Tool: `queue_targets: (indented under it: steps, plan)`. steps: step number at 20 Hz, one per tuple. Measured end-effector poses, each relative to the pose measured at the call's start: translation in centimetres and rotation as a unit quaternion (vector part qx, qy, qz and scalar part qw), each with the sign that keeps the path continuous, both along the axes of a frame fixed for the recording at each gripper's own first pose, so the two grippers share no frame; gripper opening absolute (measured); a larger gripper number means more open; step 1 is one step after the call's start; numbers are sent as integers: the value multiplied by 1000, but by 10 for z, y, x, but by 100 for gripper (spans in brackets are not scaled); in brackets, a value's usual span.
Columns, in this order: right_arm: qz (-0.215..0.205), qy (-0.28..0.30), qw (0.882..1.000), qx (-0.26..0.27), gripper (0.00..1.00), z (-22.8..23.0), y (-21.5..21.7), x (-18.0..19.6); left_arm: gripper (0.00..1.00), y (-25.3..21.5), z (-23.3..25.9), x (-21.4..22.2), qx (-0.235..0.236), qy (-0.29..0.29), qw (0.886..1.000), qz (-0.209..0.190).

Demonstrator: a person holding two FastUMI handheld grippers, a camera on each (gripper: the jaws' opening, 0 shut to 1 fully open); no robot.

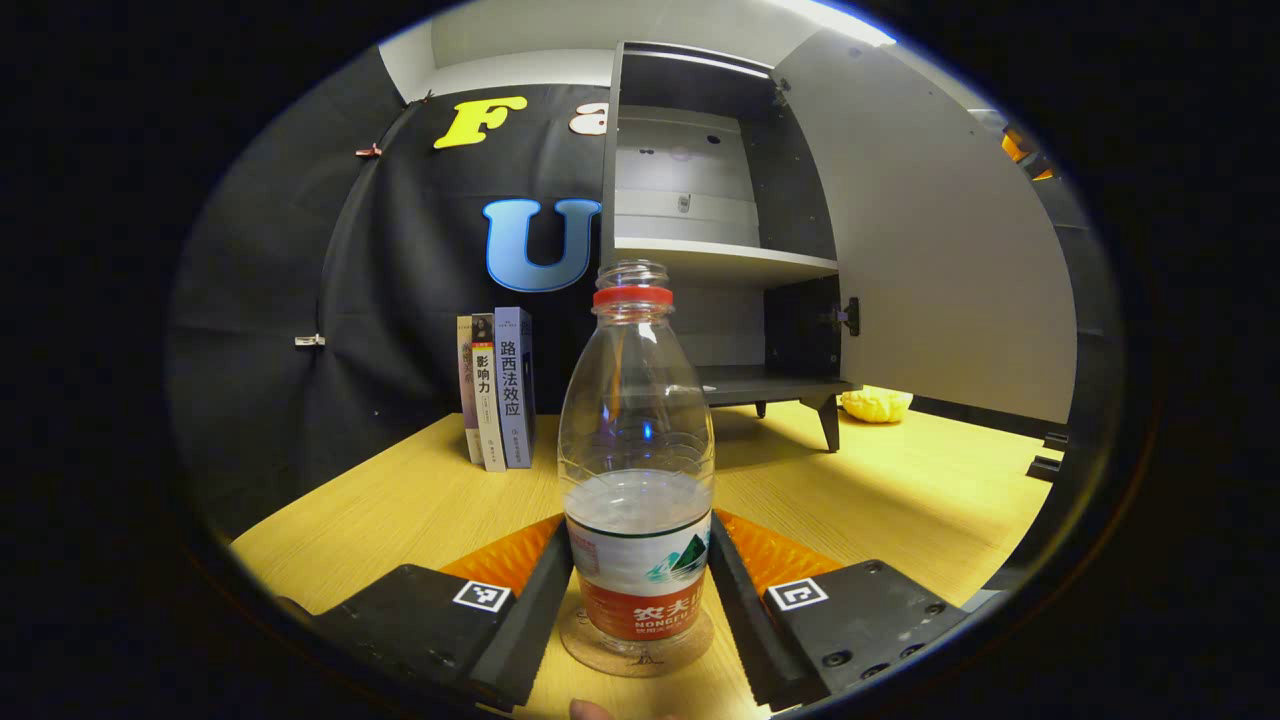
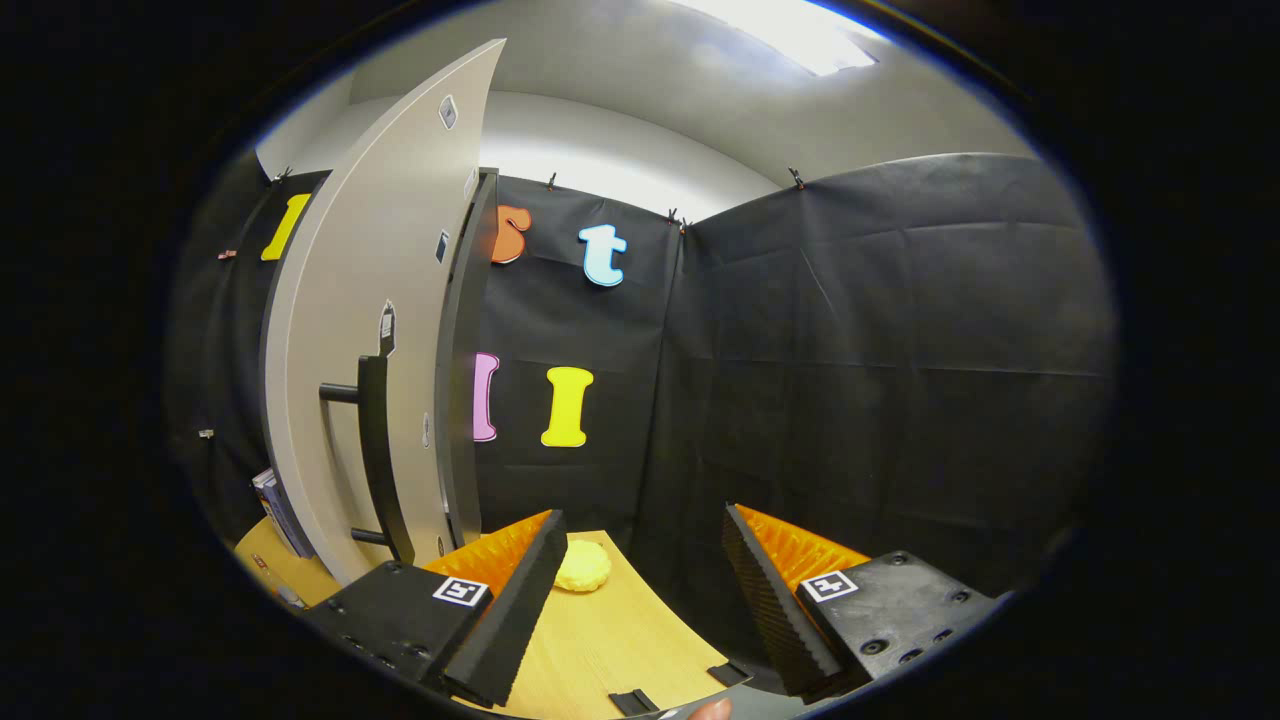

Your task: Open the cabinet door with the right hand, grasp the bottle in the cabinet with the left hand and place it on the coaster, then close the cabinet door with the right hand.

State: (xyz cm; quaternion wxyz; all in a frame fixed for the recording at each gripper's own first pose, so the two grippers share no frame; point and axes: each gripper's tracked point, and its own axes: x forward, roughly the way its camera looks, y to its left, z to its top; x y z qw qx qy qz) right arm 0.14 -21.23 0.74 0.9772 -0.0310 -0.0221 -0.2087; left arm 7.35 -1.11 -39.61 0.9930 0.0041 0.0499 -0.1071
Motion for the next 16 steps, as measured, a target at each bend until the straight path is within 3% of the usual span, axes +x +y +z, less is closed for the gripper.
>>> queue_targets:
  steps: [3,9,12,16]
  plan:
    - [5,5,1000,-1,97,-4,3,-3,80,-1,1,-1,-1,3,1000,-2]
    - [13,9,1000,-3,98,-9,7,-5,94,-1,10,-6,-4,18,1000,3]
    - [18,8,1000,3,98,-12,7,-5,95,-4,27,-11,-6,20,1000,-1]
    - [34,4,999,-4,97,-12,15,1,95,3,69,-13,9,4,999,33]
